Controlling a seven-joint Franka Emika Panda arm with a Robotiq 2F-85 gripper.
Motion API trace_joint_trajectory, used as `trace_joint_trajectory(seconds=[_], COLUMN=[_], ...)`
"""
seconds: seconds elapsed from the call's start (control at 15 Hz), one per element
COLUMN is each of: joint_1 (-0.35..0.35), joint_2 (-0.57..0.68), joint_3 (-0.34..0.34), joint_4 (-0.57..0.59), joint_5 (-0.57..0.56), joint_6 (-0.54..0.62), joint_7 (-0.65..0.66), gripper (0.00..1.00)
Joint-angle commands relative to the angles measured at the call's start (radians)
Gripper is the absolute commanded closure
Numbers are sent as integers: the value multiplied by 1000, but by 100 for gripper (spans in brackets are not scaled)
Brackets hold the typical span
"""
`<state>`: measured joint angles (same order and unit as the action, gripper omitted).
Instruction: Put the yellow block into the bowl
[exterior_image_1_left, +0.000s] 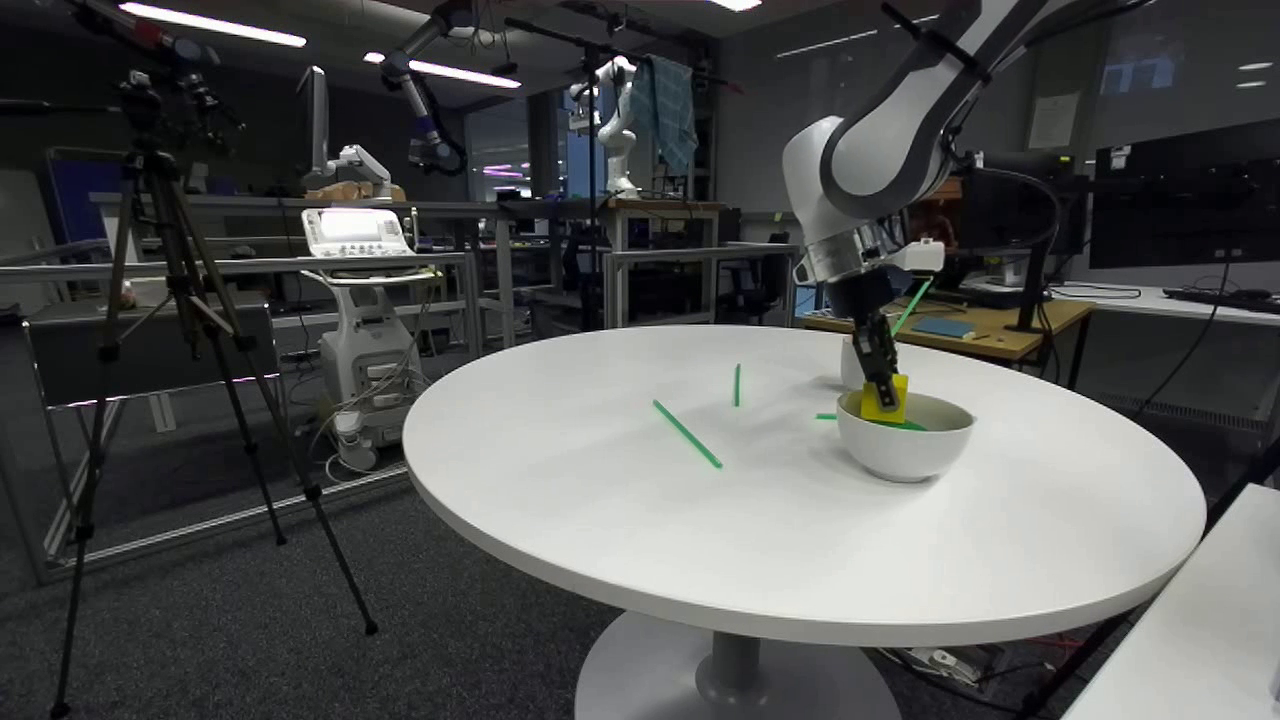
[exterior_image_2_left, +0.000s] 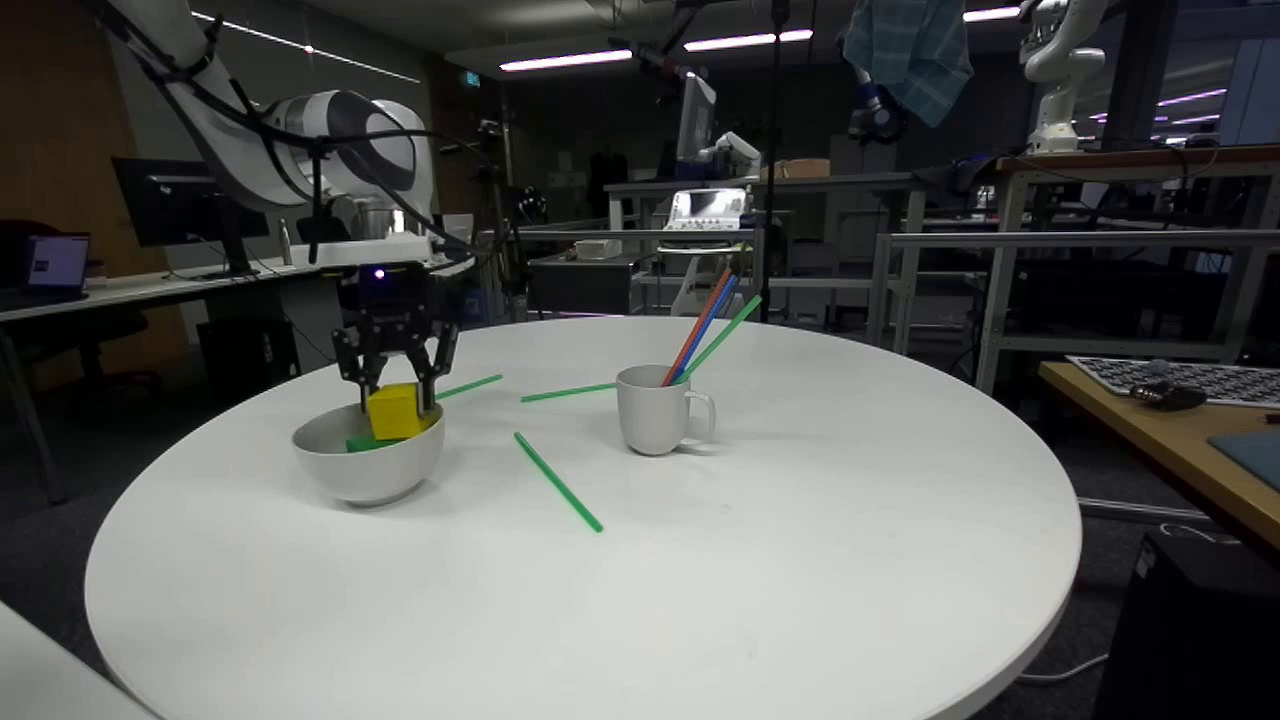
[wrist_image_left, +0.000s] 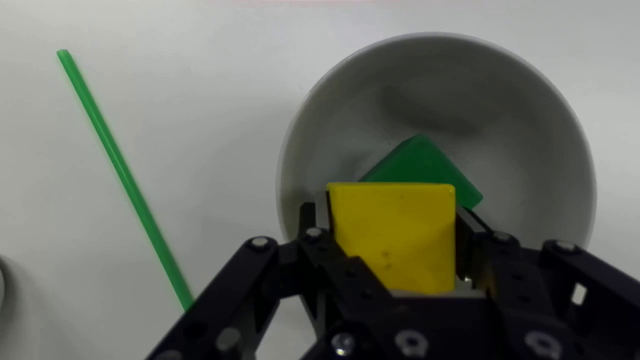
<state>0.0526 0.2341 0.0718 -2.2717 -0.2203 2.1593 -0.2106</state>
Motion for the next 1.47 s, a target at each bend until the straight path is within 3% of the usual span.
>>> trace_joint_trajectory(seconds=[0.0,0.13,0.6,1.07,1.4], joint_1=[-2,-3,-5,-15,-31], joint_2=[46,54,28,-213,-366], joint_3=[6,6,-1,-21,-54], joint_4=[51,54,41,-66,-167], joint_5=[33,36,26,24,36], joint_6=[-32,-31,-33,-16,78], joint_7=[-30,-28,-14,3,-37], gripper=[12,0,0,0,0])
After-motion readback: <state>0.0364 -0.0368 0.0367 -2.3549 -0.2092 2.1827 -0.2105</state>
